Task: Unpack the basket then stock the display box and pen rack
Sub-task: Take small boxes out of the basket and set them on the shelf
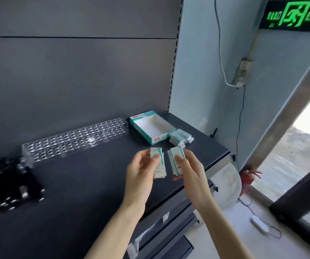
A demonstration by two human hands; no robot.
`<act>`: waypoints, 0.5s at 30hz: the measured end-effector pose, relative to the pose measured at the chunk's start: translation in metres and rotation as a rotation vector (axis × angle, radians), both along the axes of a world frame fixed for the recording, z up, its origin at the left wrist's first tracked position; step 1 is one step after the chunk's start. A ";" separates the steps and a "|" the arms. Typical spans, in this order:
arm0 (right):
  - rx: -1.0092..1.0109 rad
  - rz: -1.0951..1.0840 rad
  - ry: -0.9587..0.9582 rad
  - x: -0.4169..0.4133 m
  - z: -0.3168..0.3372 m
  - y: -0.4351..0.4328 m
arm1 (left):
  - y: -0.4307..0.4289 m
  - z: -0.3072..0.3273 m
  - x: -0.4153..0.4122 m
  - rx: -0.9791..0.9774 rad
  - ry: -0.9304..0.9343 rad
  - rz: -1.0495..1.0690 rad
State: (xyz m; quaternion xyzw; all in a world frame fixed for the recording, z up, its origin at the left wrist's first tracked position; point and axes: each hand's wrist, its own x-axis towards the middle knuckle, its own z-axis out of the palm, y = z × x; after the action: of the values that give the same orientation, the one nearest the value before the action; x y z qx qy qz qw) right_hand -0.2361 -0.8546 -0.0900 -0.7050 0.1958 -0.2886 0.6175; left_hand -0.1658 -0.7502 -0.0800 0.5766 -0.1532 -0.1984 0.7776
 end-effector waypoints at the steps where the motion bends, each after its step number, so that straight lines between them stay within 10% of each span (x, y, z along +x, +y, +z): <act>1: -0.003 0.005 0.005 0.005 -0.001 -0.016 | -0.016 -0.001 0.005 -0.002 0.000 0.007; 15: -0.035 0.215 0.078 0.061 -0.022 -0.190 | -0.159 -0.028 0.025 0.100 -0.050 0.448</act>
State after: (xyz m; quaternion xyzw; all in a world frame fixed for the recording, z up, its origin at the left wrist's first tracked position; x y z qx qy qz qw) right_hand -0.1755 -1.0442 -0.1122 -0.7433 0.1379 -0.1964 0.6244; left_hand -0.1407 -0.9089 -0.1079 0.6387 -0.0307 -0.0137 0.7687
